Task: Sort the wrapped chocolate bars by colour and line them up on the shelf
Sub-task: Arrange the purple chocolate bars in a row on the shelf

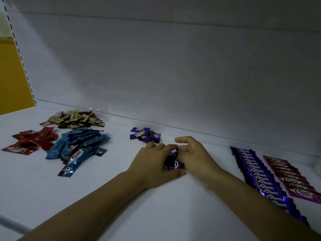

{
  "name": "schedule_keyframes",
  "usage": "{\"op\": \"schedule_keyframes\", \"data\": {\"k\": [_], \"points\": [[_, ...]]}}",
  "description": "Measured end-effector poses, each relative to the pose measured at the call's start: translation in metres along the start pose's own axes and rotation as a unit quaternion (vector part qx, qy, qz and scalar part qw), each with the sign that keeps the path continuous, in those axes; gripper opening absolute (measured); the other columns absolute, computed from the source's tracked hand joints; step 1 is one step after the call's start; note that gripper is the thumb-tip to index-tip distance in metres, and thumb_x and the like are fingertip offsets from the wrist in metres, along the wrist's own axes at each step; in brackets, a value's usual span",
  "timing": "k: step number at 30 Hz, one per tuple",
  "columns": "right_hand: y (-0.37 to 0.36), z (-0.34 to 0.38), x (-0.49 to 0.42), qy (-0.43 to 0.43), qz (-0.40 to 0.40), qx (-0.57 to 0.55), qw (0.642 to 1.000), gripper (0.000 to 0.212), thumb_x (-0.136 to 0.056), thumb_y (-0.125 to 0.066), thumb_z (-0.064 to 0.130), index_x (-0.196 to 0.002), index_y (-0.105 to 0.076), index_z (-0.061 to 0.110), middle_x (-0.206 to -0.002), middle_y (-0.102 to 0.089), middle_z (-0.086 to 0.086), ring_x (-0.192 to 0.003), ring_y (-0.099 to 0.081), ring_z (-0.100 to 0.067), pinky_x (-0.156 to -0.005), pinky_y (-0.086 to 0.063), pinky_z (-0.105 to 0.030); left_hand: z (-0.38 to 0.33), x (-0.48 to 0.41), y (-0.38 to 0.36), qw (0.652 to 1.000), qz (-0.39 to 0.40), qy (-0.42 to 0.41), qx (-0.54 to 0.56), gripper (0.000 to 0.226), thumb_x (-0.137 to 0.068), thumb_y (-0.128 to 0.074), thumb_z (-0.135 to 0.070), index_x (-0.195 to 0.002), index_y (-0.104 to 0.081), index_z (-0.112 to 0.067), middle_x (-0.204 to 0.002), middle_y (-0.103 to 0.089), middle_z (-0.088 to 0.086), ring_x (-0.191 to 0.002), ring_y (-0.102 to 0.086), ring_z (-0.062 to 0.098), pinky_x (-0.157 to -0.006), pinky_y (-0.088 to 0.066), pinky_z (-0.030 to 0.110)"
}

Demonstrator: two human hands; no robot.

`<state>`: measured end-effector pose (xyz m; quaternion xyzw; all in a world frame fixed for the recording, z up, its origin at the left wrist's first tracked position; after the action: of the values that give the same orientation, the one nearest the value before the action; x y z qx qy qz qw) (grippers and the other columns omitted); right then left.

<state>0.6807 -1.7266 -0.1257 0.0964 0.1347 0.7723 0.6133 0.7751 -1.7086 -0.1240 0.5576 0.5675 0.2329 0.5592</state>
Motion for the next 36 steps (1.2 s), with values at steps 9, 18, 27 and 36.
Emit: {"op": "schedule_keyframes", "data": {"k": [9,18,27,36], "points": [[0.023,0.001,0.009,0.018,0.0,0.075,0.997,0.025,-0.086,-0.063,0.006,-0.103,-0.062,0.026,-0.117,-0.057,0.0,-0.107,-0.058,-0.011,-0.088,-0.045,-0.025,-0.028,0.004,0.018,0.989,-0.086,-0.099,-0.072,0.033,-0.088,-0.049,-0.049,-0.112,-0.053,-0.026,-0.091,-0.062,-0.003,-0.081,-0.059,0.022,-0.057,-0.036,0.028],[0.021,0.003,0.026,0.064,0.045,0.08,0.994,0.035,-0.081,-0.071,0.009,-0.11,-0.063,0.026,-0.107,-0.067,0.004,-0.091,-0.066,-0.007,-0.082,-0.054,-0.026,0.003,0.005,0.044,0.927,-0.136,0.012,0.348,0.024,-0.08,-0.074,-0.015,-0.089,-0.058,-0.03,-0.083,-0.064,-0.019,-0.077,-0.063,0.003,-0.07,-0.053,0.021],[0.067,0.02,0.051,0.113,-0.013,0.096,0.989,0.02,-0.079,-0.07,0.002,-0.077,-0.07,0.022,-0.064,-0.069,0.001,-0.054,-0.06,-0.008,-0.047,-0.043,-0.019,-0.026,-0.013,0.033,0.872,-0.103,0.02,0.477,0.018,-0.078,-0.077,-0.022,-0.089,-0.064,-0.015,-0.078,-0.069,-0.004,-0.073,-0.067,0.013,-0.069,-0.056,0.025],[0.176,0.01,0.128,0.133,-0.167,0.027,0.977,0.011,-0.081,-0.068,0.002,-0.075,-0.064,0.011,-0.055,-0.066,0.003,-0.044,-0.059,-0.005,-0.045,-0.044,-0.012,-0.095,-0.052,-0.024,0.796,-0.096,0.087,0.591,0.016,-0.083,-0.072,-0.016,-0.092,-0.061,-0.009,-0.082,-0.072,0.015,-0.061,-0.064,0.021,-0.051,-0.052,0.027]]}}
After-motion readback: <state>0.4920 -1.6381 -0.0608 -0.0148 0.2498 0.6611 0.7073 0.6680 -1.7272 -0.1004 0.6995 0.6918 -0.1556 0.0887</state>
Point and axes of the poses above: each hand's wrist, its own x-axis away from the middle knuckle, its own y-axis out of the back of the hand, z = x × y, the point moved 10 cm from there along -x, towards the middle knuckle
